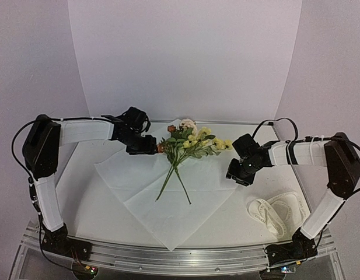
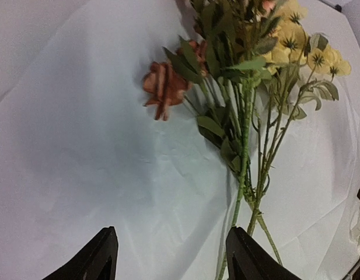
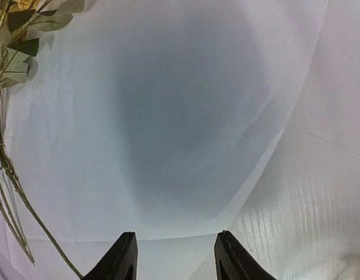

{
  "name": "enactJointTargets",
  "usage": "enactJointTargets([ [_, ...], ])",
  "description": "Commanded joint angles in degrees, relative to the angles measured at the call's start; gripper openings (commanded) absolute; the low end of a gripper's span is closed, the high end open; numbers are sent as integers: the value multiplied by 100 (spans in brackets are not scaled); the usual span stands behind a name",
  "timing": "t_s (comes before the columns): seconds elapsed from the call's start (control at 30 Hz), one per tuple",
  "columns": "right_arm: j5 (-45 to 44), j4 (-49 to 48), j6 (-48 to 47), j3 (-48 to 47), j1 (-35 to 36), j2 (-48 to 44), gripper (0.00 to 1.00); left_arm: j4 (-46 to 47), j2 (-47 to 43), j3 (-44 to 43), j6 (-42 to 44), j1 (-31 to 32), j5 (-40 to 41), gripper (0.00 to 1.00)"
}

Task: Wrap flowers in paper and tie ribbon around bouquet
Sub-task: Adjust the fake flower on the flattened wrapping paper.

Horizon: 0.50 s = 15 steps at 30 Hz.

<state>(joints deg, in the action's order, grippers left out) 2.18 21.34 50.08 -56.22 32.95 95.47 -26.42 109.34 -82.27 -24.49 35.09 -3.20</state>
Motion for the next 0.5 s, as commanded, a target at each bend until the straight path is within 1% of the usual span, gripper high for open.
enactJointTargets([
  [0.0,62,-539,45,-263,10,315,46,23,640,-702,18,499,-93,65],
  [0.2,72,-743,139,-156,19,555,43,-90,1261,-1217,74,865,-151,66],
  [0.33,72,-781,209,-23,19,612,41,-164,1502,-1361,76,923,-114,66],
  [0.4,62,-789,236,43,28,605,41,-205,1570,-1401,86,921,-52,64],
  [0.47,46,-789,259,90,35,579,40,-224,1624,-1411,114,921,-9,59],
])
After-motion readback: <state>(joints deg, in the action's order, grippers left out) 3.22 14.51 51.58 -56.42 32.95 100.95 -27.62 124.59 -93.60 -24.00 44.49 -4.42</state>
